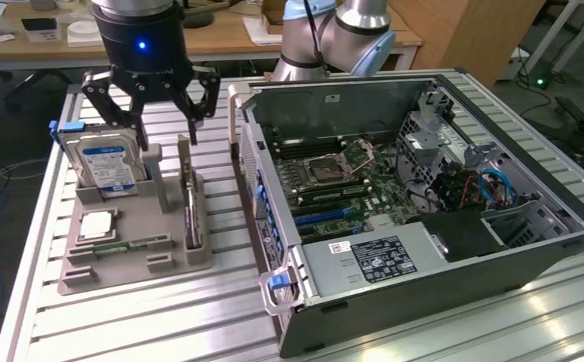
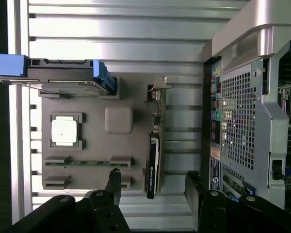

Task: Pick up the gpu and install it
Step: 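Pick up the gpu and move the gpu toward the slot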

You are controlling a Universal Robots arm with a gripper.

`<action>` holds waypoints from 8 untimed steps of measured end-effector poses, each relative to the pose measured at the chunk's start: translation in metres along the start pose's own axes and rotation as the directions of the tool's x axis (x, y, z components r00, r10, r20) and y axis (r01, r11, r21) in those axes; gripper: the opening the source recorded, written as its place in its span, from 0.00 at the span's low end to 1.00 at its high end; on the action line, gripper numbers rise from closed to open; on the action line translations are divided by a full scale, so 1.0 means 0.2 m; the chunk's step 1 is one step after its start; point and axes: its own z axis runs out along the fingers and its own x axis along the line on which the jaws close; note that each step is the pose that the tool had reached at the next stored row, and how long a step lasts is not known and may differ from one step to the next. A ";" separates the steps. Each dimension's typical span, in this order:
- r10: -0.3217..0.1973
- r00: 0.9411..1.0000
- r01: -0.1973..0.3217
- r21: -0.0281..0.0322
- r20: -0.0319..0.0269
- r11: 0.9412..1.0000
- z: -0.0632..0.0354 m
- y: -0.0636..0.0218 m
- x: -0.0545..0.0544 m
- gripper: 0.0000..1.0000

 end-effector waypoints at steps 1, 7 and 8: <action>0.001 1.000 -0.001 0.000 0.000 1.000 0.006 0.000 0.00 0.65; 0.003 1.000 -0.003 0.000 0.000 1.000 0.050 -0.001 0.00 0.65; 0.003 1.000 -0.003 0.000 0.000 1.000 0.056 -0.002 0.00 0.65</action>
